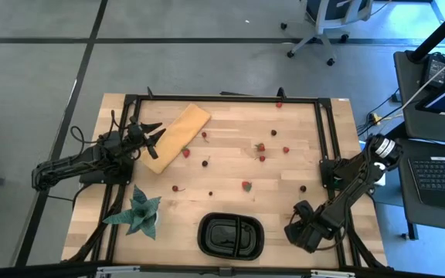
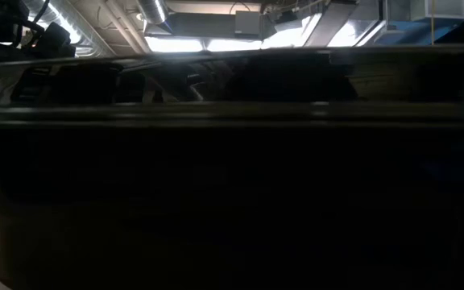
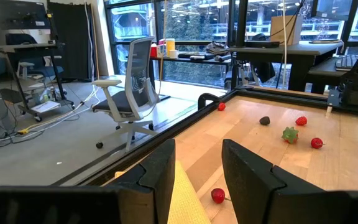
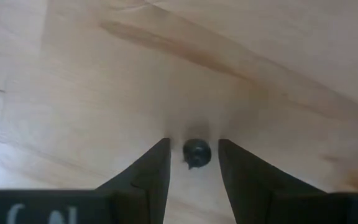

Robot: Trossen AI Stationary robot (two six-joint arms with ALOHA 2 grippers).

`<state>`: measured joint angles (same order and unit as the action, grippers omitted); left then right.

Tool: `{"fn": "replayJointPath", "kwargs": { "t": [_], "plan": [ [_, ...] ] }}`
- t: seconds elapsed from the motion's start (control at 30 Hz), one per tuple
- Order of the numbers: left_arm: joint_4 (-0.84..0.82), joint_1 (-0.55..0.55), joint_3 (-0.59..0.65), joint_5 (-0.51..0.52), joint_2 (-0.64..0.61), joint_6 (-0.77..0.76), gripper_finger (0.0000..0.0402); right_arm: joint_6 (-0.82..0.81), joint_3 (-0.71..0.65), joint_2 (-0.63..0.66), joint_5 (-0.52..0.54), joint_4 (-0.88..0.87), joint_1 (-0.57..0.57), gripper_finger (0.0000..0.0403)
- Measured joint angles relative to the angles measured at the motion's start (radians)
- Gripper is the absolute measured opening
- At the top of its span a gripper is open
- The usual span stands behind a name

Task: Pick and placing Produce into tupperware
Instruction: Put the right blueberry into the black container

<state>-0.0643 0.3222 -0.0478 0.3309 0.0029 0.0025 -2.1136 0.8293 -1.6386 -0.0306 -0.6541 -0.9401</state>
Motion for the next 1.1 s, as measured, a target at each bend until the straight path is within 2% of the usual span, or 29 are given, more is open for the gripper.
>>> {"fn": "replayJointPath", "kwargs": {
  "t": [0.17, 0.57, 0.8, 1.1],
  "plan": [
    [0.000, 0.000, 0.000, 0.000, 0.000, 0.000, 0.0125, -0.001, -0.013, 0.001, -0.001, 0.012, 0.000, 0.0131],
    [0.000, 0.000, 0.000, 0.000, 0.000, 0.000, 0.0125, 0.005, -0.016, -0.001, -0.004, 0.008, 0.000, 0.0060],
    [0.000, 0.000, 0.000, 0.000, 0.000, -0.002, 0.0125, 0.008, -0.011, -0.003, -0.003, 0.003, 0.000, 0.0062],
    [0.000, 0.000, 0.000, 0.000, 0.000, -0.001, 0.0125, 0.065, 0.111, -0.009, 0.004, -0.093, 0.010, 0.0061]
  ]
}}
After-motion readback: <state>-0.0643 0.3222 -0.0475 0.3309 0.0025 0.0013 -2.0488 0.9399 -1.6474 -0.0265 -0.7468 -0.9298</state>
